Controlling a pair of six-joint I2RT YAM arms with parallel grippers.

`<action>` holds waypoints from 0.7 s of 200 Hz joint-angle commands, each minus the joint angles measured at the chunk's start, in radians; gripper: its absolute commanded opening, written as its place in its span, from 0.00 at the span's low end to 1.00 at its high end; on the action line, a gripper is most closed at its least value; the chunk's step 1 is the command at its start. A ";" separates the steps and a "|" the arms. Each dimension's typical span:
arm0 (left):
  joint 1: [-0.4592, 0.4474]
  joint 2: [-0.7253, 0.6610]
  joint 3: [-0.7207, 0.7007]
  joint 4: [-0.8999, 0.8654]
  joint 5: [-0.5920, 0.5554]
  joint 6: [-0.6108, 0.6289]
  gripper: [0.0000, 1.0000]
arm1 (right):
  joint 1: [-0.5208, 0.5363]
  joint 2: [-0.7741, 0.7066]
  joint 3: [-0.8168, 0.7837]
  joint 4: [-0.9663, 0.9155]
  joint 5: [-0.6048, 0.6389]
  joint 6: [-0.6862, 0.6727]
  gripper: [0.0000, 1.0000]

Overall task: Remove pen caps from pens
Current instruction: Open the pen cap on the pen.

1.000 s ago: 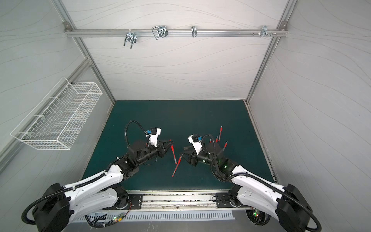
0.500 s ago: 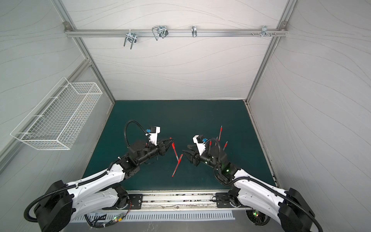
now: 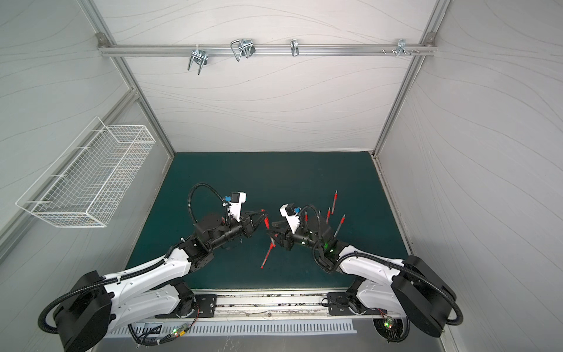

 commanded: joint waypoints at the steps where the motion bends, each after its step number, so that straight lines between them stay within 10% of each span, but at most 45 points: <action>1: -0.014 0.002 0.014 0.061 0.020 0.017 0.00 | 0.005 0.028 0.017 0.118 -0.054 0.026 0.42; 80: -0.027 0.016 0.017 0.071 0.027 0.025 0.00 | 0.006 0.047 0.010 0.161 -0.070 0.038 0.08; 140: -0.027 -0.031 0.006 0.050 0.000 0.045 0.00 | 0.006 0.062 0.019 0.143 -0.089 0.038 0.00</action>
